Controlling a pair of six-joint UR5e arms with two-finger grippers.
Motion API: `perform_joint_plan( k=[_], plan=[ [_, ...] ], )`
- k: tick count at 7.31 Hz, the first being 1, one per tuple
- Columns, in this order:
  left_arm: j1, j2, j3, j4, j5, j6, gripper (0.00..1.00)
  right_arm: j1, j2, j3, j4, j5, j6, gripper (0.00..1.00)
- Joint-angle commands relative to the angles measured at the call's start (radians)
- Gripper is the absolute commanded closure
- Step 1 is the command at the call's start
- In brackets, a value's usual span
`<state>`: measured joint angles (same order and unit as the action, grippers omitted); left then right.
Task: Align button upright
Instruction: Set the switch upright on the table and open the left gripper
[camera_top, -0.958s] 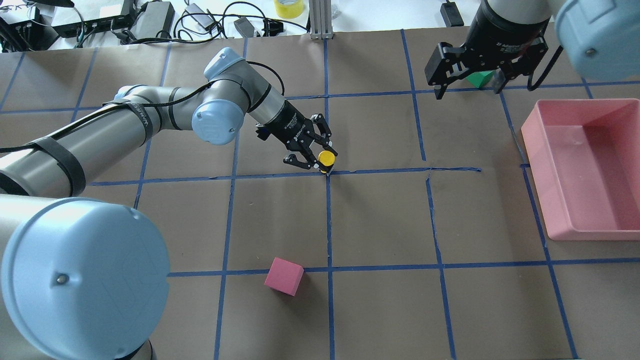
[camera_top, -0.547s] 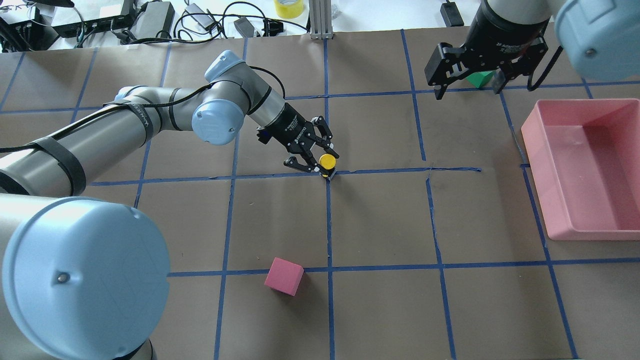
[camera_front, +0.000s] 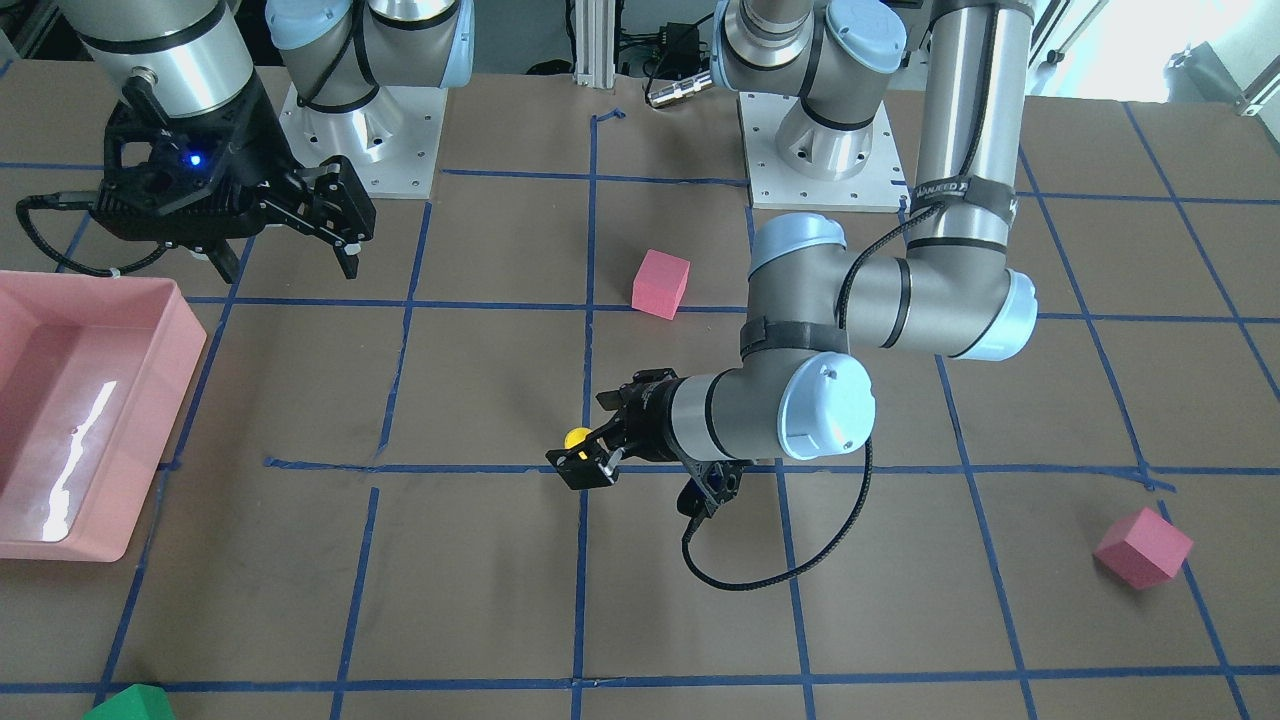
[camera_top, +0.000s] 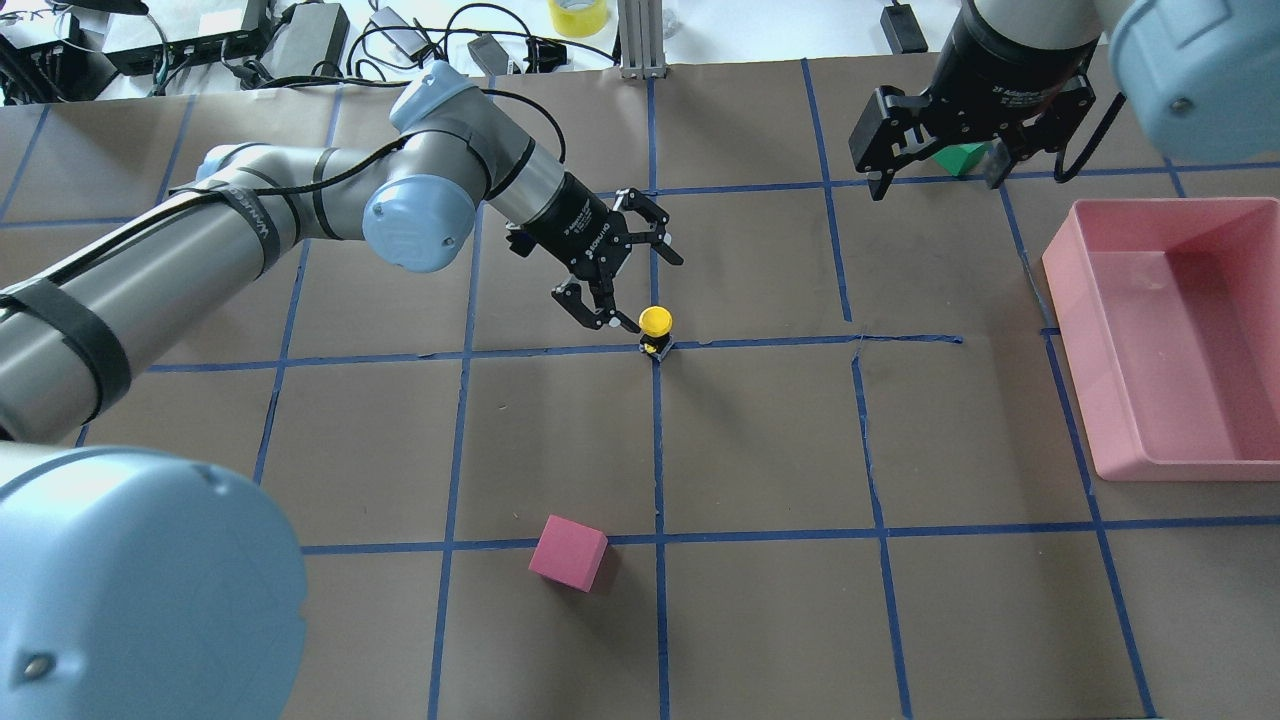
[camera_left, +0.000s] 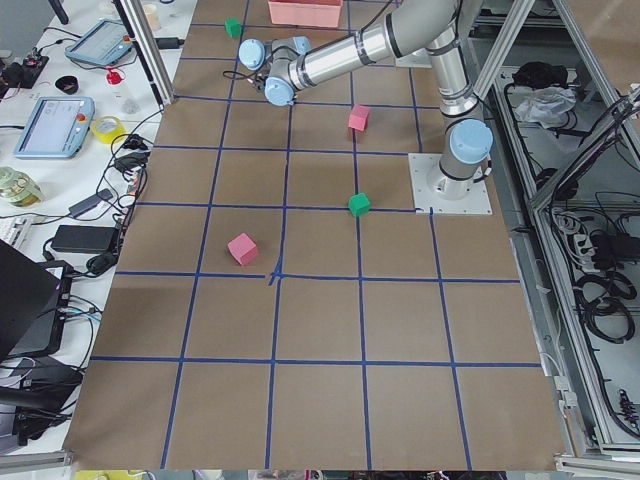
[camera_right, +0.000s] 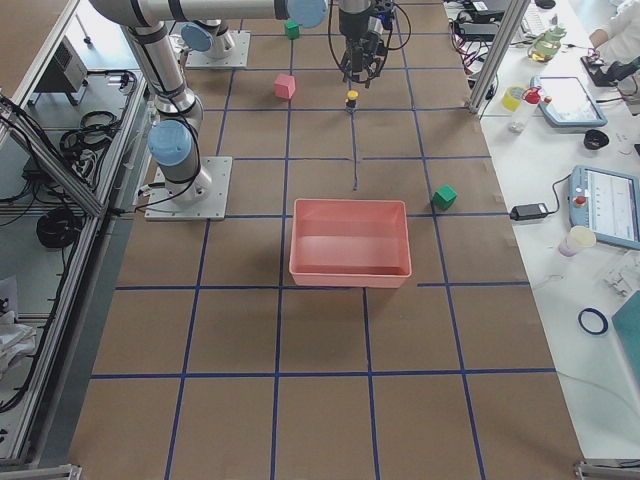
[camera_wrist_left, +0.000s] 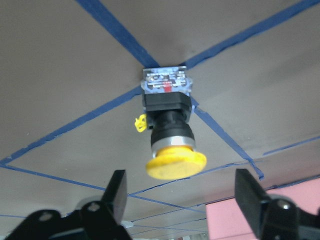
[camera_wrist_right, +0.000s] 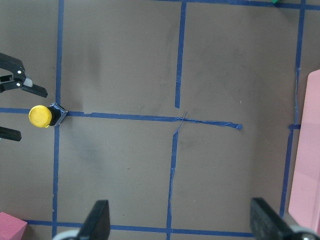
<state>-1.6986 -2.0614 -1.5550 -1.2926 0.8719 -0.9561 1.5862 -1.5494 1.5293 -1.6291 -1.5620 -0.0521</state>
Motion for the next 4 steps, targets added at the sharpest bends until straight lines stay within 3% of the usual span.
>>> perform_joint_plan(
  k=[1,4],
  plan=[
    [-0.007,0.145,0.067,-0.034,0.111,0.02,0.01,0.0,0.0,0.0,0.0,0.0,0.0,0.0],
    [-0.01,0.375,0.066,-0.135,0.301,0.245,0.02,0.0,0.0,0.0,-0.002,0.0,-0.002,0.0]
  ],
)
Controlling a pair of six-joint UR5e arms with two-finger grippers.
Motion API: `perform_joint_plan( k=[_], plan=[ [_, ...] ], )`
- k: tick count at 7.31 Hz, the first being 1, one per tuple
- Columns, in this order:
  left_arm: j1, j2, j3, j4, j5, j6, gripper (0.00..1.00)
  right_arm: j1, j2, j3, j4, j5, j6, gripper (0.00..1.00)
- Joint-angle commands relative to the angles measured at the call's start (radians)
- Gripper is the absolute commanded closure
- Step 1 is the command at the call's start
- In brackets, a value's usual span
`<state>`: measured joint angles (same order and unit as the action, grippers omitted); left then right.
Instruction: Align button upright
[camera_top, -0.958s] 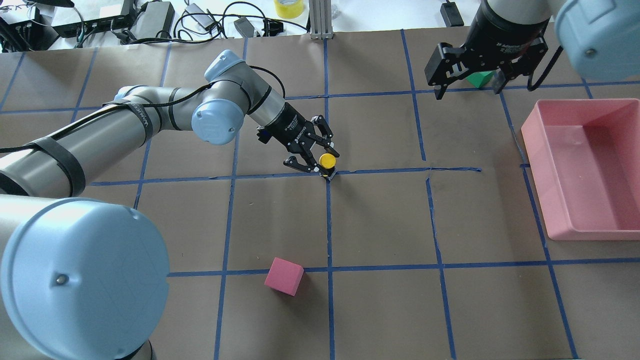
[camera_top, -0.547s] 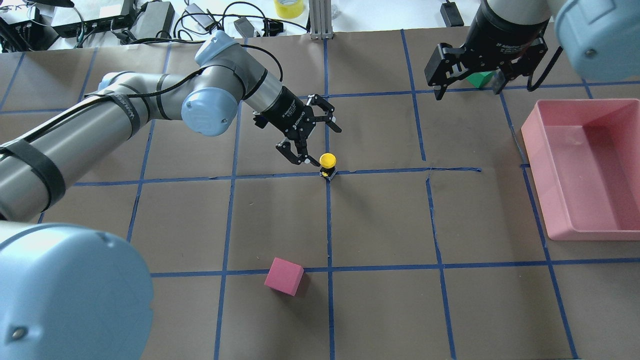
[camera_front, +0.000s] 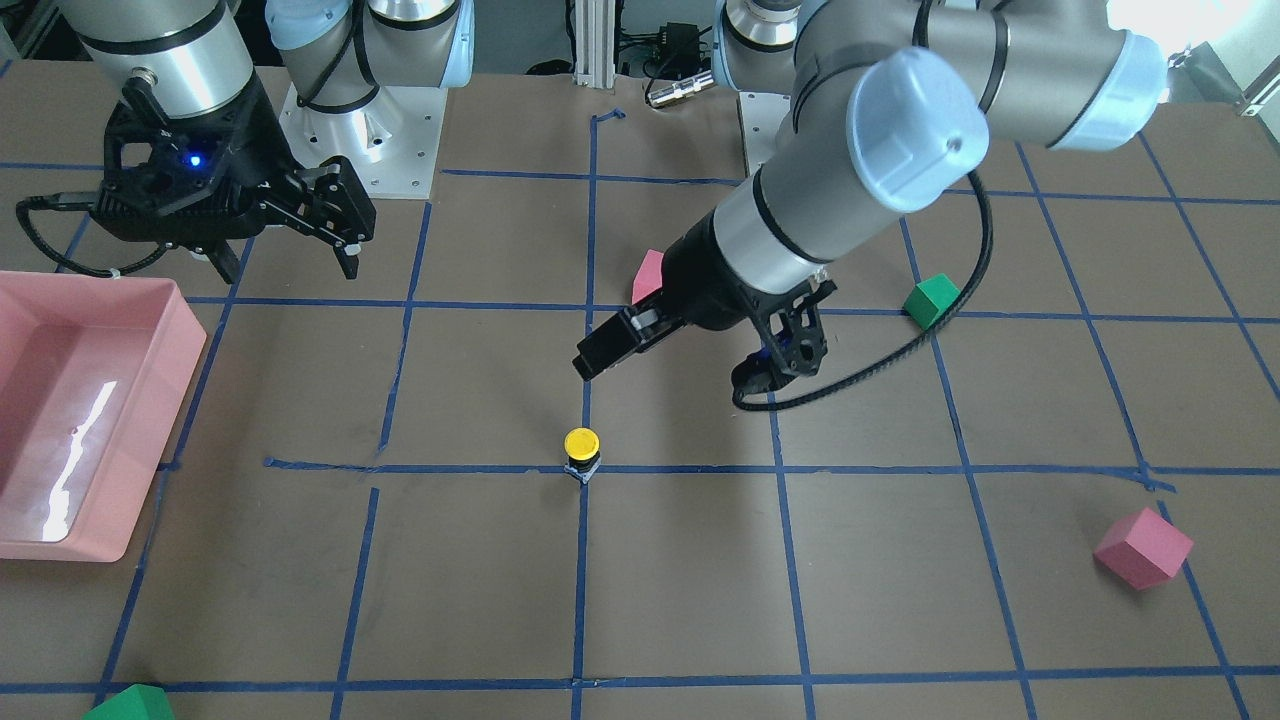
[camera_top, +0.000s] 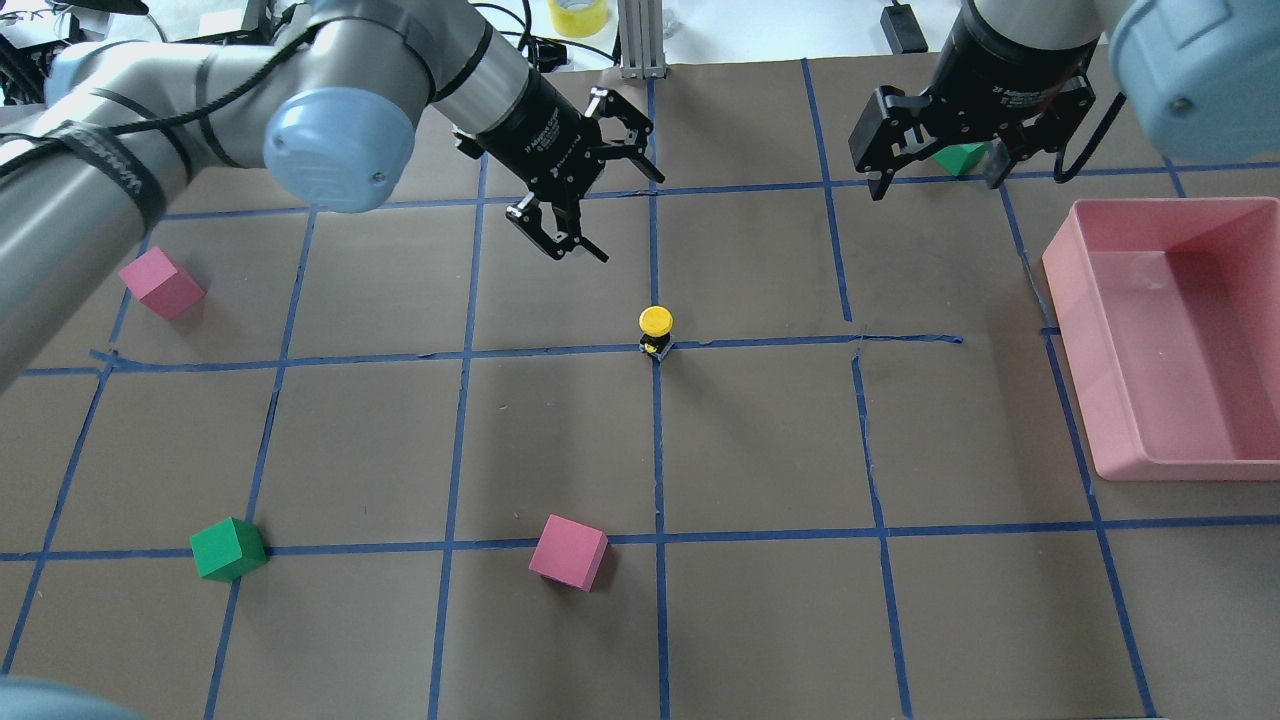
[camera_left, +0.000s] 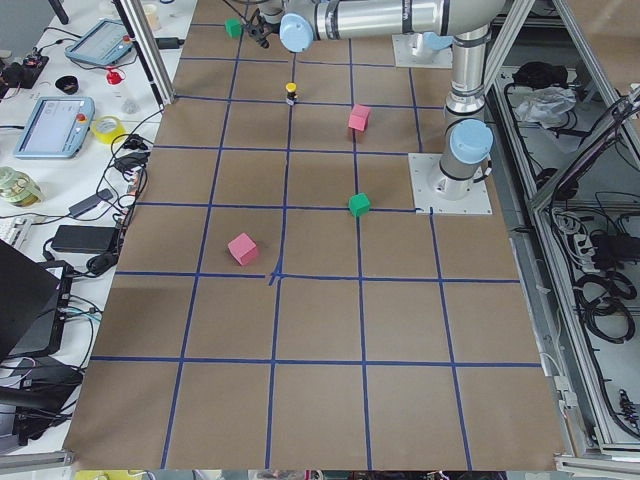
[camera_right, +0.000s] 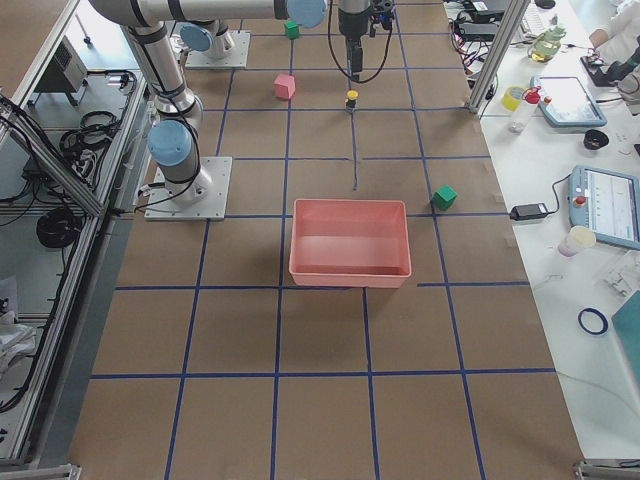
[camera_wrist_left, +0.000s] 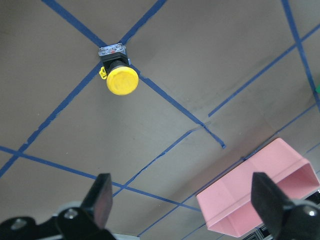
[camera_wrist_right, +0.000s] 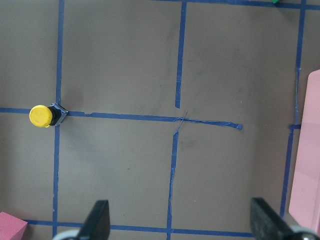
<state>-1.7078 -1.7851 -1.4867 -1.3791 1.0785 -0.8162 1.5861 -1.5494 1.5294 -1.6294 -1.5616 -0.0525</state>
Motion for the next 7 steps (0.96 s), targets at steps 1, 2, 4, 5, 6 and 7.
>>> perform_joint_plan(
  k=[1,2,4,5,6,7],
  plan=[
    [-0.001,0.171,-0.007,-0.114,0.18,0.196,0.0,0.0,0.0,0.0,0.0,0.0,-0.001,0.0],
    [-0.001,0.227,-0.015,-0.168,0.254,0.338,0.0,0.0,0.0,0.0,0.0,0.0,-0.001,0.0],
    [0.005,0.271,-0.053,-0.195,0.421,0.639,0.0,0.0,0.0,0.0,0.0,0.0,-0.001,0.0],
    [0.007,0.273,-0.058,-0.193,0.507,0.656,0.0,0.0,0.0,0.0,0.0,0.0,-0.001,0.0],
    [0.007,0.274,-0.058,-0.19,0.606,0.699,0.0,0.0,0.0,0.0,0.0,0.0,-0.001,0.0],
    [0.013,0.273,-0.06,-0.189,0.61,0.735,0.0,0.0,0.0,0.002,0.0,0.0,-0.001,0.0]
  ],
)
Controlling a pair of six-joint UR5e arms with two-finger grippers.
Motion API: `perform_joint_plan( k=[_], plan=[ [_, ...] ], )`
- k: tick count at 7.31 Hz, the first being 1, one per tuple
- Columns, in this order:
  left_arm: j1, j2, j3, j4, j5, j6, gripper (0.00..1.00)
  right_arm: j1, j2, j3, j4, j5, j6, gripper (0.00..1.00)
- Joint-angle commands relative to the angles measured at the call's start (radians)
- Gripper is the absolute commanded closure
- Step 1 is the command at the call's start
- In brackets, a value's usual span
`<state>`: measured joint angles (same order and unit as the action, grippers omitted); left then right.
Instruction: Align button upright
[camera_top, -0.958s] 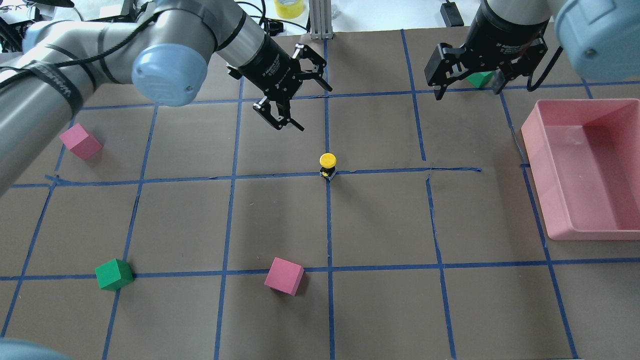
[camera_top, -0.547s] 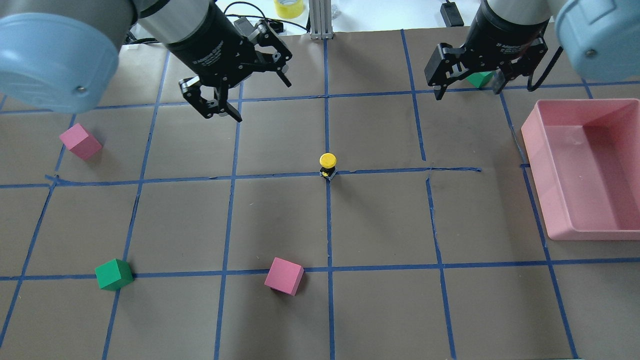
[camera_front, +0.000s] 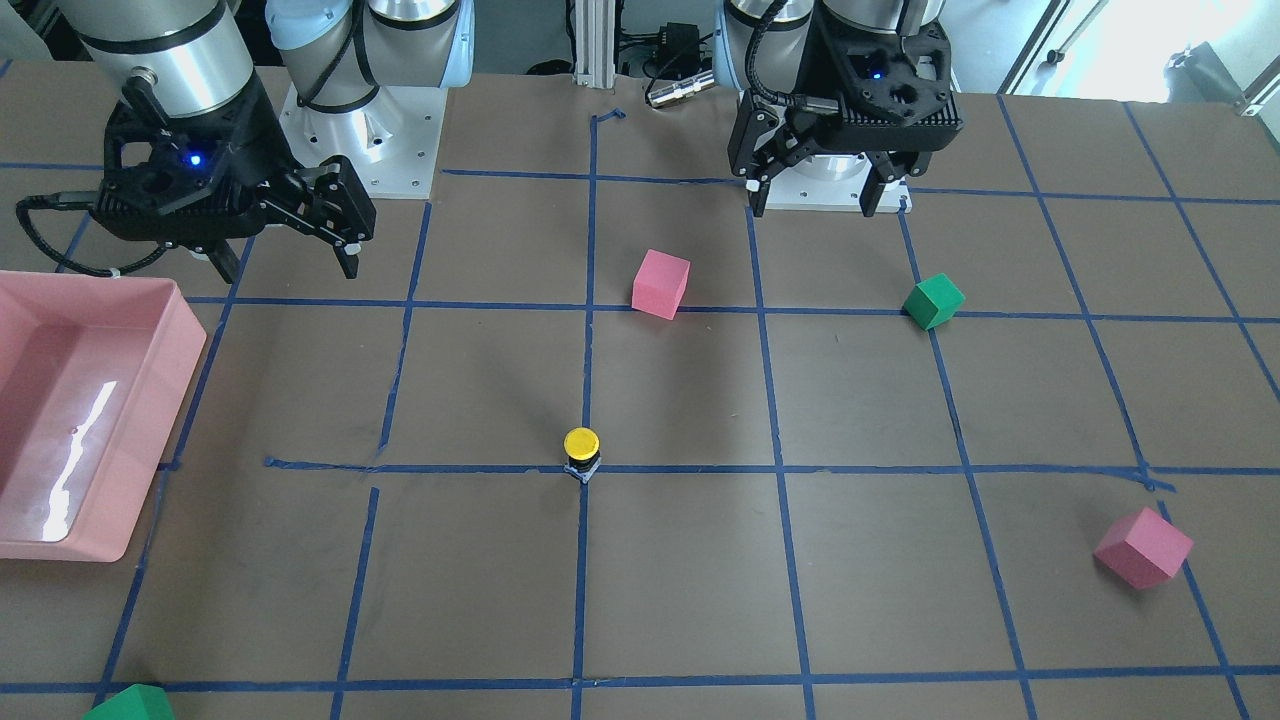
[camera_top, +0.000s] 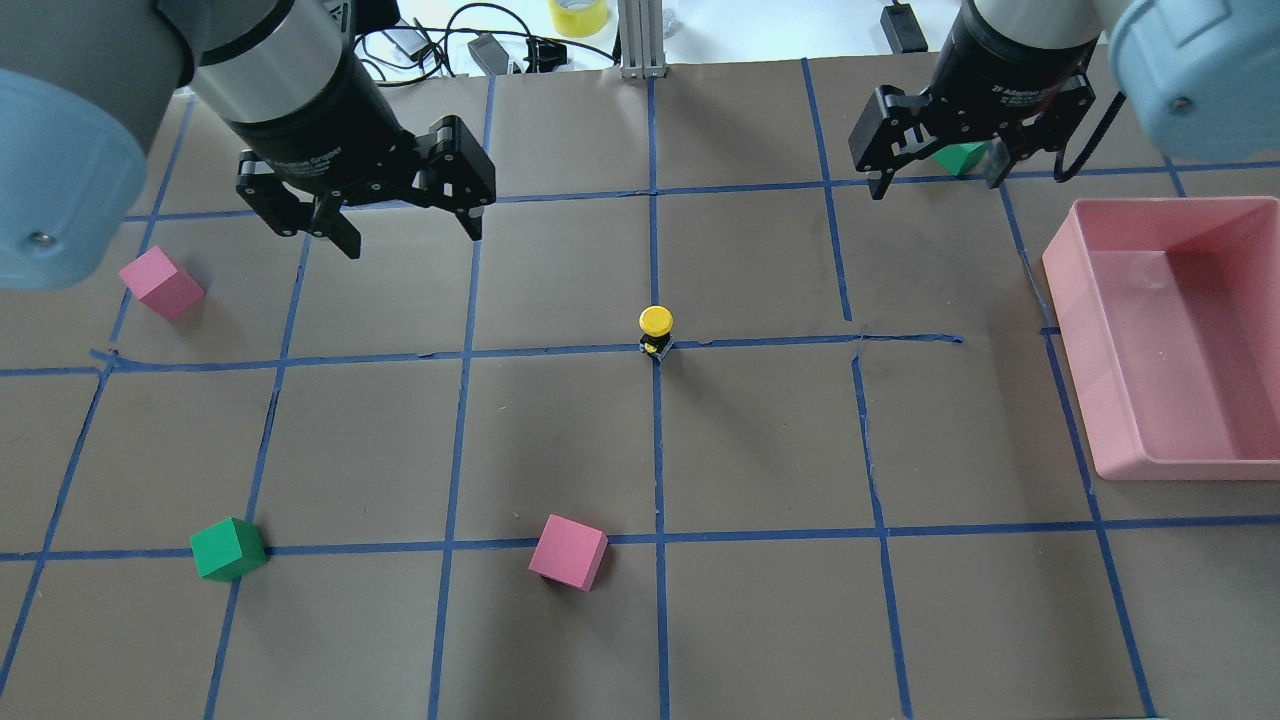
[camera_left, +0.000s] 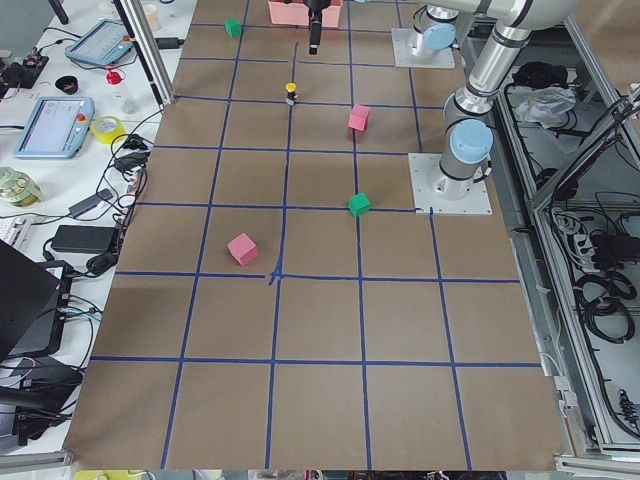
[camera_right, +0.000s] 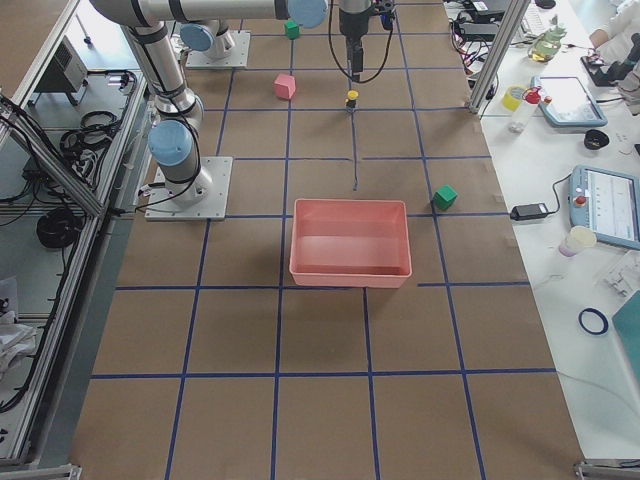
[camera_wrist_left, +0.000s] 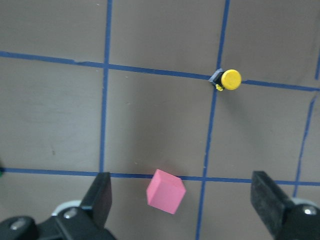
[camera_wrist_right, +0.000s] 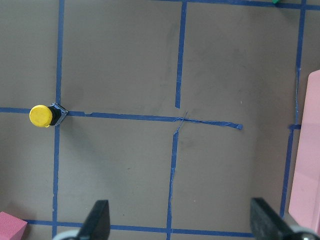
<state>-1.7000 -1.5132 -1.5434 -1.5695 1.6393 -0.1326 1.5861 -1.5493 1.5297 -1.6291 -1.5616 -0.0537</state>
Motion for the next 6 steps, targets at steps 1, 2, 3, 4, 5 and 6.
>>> perform_joint_plan(
  k=[1,2,3,4,5,6],
  plan=[
    [0.006,-0.007,-0.004,0.028,0.048,0.051,0.0,0.0,0.0,0.001,0.0,0.0,0.0,0.0],
    [0.008,-0.013,-0.006,0.063,0.047,0.05,0.0,0.0,0.0,0.001,0.0,0.0,0.0,0.0],
    [0.01,-0.013,-0.007,0.071,0.045,0.045,0.0,0.0,0.0,0.001,0.0,0.0,0.0,0.0],
    [0.02,-0.021,-0.01,0.072,0.044,0.048,0.0,0.0,0.0,0.001,0.0,0.002,0.0,0.0],
    [0.032,-0.022,-0.012,0.072,0.043,0.05,0.0,0.0,0.0,0.001,-0.002,0.0,0.0,0.0],
    [0.043,-0.024,-0.012,0.072,0.043,0.05,0.0,0.002,-0.002,0.001,-0.003,0.002,0.005,0.0]
  ],
)
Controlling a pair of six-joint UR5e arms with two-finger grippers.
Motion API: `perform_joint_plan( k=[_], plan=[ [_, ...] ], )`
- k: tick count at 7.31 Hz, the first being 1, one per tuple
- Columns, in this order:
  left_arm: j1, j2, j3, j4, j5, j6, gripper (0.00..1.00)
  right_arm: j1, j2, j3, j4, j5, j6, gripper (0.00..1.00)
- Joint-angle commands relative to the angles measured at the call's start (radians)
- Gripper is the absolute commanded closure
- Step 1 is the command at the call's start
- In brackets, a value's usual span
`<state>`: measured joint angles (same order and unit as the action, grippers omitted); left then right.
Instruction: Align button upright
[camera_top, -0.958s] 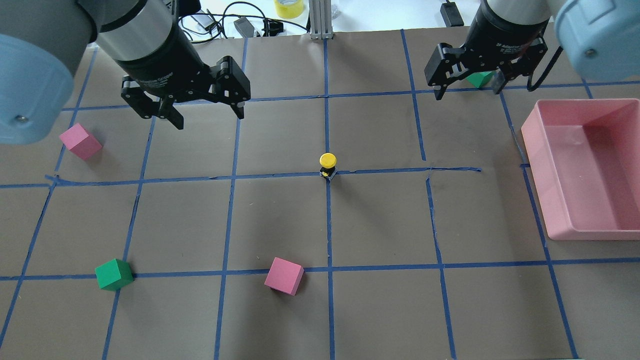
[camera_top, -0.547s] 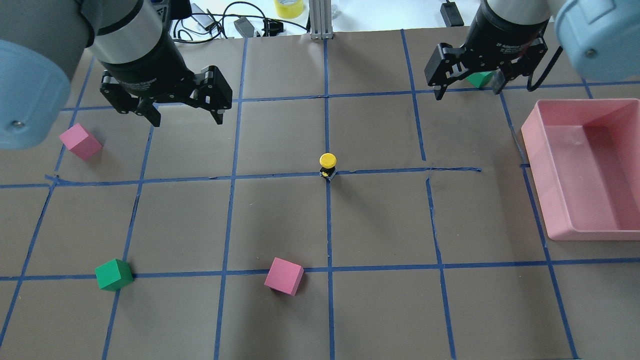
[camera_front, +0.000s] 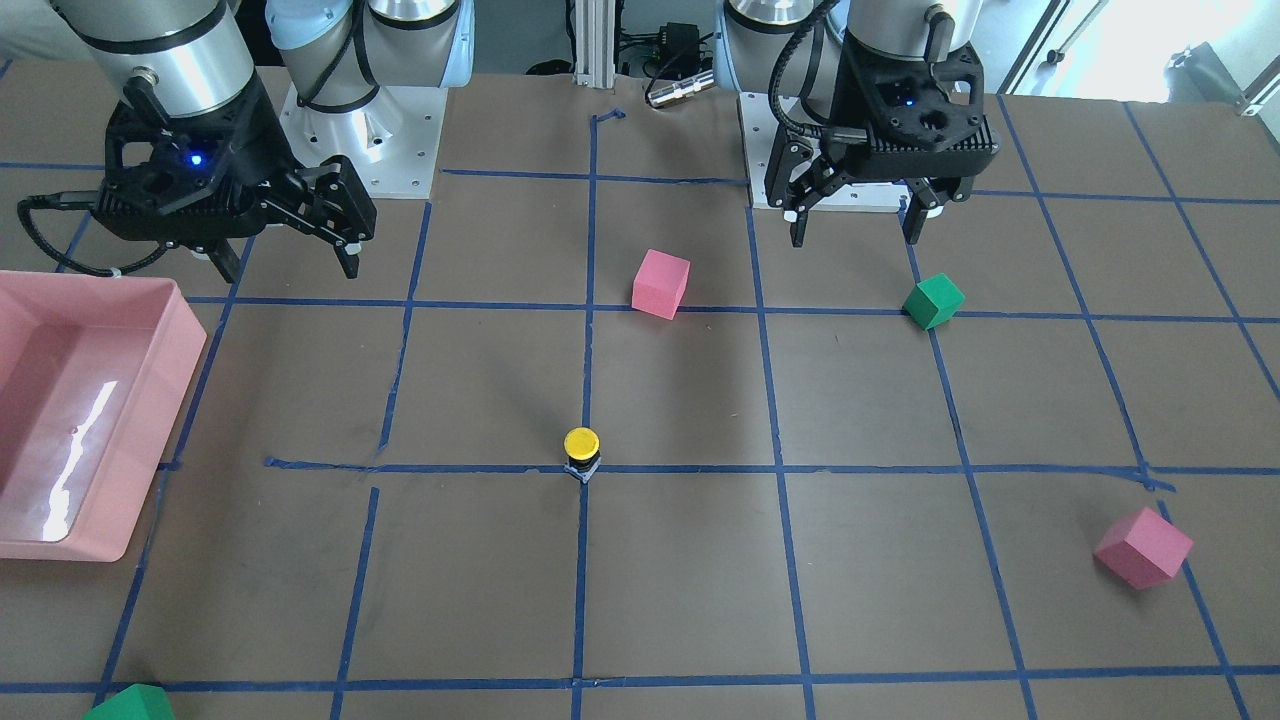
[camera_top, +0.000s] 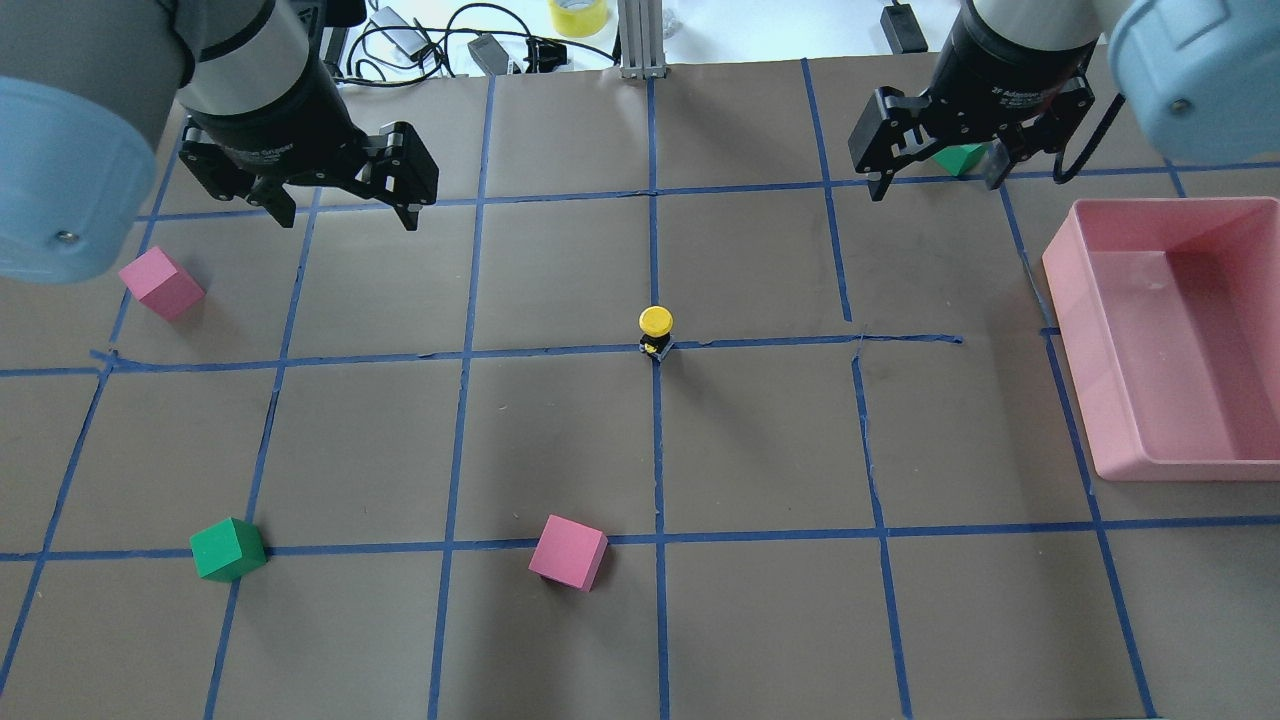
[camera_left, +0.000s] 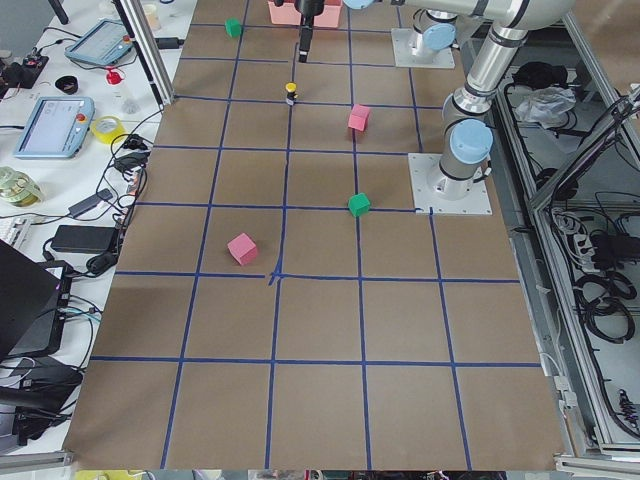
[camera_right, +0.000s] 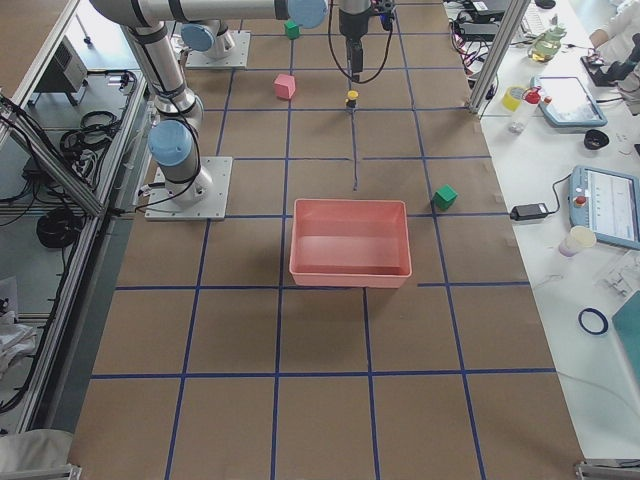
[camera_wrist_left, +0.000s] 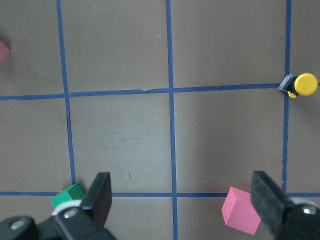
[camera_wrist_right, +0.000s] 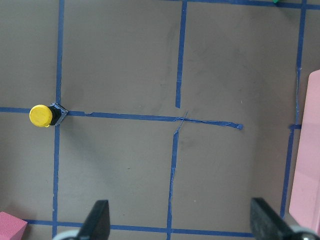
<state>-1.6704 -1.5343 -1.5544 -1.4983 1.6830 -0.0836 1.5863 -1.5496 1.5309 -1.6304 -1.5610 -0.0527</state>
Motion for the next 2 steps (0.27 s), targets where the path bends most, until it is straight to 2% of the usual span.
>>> perform_joint_plan(
  k=[1,2],
  plan=[
    [0.015,-0.003,-0.001,0.001,0.001,0.001,0.0,0.001,-0.001,0.0,-0.002,-0.001,0.008,0.0],
    [0.015,-0.003,-0.003,0.001,0.0,0.001,0.0,0.012,-0.004,-0.024,-0.003,0.009,0.017,0.0]
  ],
)
